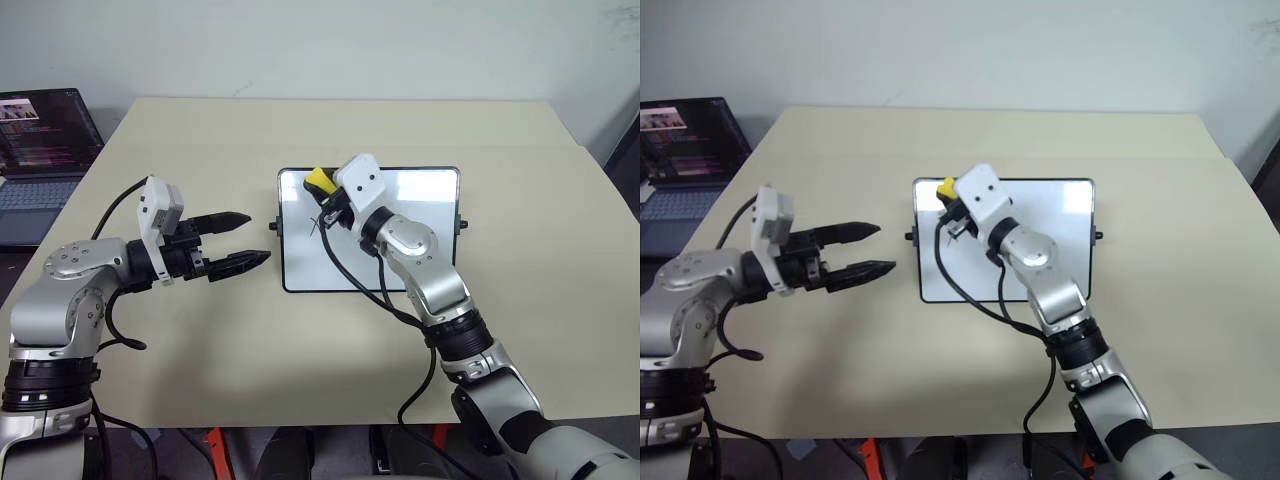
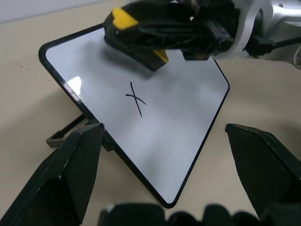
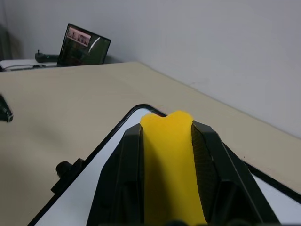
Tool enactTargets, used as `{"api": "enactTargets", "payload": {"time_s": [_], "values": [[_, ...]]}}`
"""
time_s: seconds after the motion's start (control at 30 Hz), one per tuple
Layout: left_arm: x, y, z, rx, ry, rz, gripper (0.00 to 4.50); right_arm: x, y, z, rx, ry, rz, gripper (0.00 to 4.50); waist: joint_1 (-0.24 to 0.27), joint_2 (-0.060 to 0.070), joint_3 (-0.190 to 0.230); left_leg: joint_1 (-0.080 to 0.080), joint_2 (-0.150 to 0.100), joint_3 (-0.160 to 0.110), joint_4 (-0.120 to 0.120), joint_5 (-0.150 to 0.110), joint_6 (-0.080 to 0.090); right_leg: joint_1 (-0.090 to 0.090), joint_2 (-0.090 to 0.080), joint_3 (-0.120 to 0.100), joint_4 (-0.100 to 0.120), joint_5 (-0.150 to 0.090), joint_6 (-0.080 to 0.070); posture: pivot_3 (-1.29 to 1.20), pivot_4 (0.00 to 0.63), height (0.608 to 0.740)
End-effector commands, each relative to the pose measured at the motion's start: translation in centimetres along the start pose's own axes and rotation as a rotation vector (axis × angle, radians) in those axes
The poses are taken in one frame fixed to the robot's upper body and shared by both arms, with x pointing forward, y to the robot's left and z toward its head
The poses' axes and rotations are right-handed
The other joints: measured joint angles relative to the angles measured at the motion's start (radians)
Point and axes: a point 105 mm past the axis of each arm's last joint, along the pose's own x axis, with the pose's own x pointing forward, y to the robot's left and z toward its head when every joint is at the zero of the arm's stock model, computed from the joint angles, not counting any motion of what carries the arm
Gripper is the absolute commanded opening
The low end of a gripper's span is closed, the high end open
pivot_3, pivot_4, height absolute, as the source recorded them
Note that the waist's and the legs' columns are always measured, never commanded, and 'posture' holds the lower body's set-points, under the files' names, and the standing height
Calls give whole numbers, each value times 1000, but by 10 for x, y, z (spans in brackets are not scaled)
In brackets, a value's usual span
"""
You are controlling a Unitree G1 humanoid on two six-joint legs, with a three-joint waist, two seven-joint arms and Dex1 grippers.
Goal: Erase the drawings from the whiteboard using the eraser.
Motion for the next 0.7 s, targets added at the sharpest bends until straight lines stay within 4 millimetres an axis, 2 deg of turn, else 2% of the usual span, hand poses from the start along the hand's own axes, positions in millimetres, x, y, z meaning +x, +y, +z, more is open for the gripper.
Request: {"api": "enactTargets", "payload": {"time_s": [0.03,0.47,0.7], "values": [[-1,0,6,39,1,-5,4500,5,7,7,-67,-20,40,1099,-3,0,0,0,0,0,0,0,0,0,0,0,0,0,0,0,150,740],[-2,-2,6,42,-7,3,4500,5,11,-18,-140,99,71,1099,-9,-1,0,0,0,0,1,0,0,0,0,0,2,0,0,0,150,740],[-3,0,5,37,-8,12,4500,-4,28,-39,-162,153,155,1099,-11,-1,-1,1,0,0,4,0,0,0,0,0,7,0,0,0,150,740]]}}
